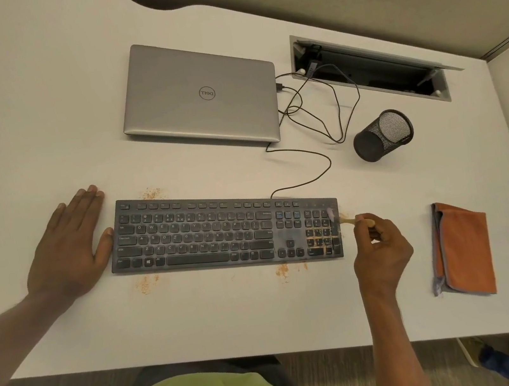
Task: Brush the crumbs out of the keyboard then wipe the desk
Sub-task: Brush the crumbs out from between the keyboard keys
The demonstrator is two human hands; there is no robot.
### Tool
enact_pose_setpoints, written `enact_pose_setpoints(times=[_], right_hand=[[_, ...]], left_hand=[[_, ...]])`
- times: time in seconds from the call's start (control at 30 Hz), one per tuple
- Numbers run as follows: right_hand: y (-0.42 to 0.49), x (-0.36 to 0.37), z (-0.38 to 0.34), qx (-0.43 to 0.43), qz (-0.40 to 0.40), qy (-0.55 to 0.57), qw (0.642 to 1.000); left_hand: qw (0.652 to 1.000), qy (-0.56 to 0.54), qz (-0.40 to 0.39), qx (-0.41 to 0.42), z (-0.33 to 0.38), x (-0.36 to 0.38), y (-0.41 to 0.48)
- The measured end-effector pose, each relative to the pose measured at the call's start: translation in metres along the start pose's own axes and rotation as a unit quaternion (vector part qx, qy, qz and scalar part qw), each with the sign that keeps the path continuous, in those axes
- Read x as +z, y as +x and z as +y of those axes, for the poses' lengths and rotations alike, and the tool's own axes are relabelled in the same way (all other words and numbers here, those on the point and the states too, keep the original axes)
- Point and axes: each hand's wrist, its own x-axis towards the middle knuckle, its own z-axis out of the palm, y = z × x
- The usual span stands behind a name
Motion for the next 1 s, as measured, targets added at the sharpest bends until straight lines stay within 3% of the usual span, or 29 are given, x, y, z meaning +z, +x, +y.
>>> enact_pose_setpoints(times=[0.23,0.47,0.7,1.0], right_hand=[[0.003,0.003,-0.008,-0.036,0.033,0.001,0.999],[-0.005,0.004,-0.003,-0.010,-0.007,0.008,1.000],[0.000,0.006,-0.010,-0.032,0.042,0.003,0.999],[-0.004,0.005,-0.004,0.001,0.015,-0.006,1.000]], left_hand=[[1.000,0.002,0.002,0.002,0.000,0.000,0.000],[1.000,0.003,-0.002,-0.002,-0.001,0.000,-0.001],[1.000,0.007,-0.008,-0.005,-0.001,0.000,-0.001],[1.000,0.003,-0.001,-0.007,0.002,-0.002,-0.001]])
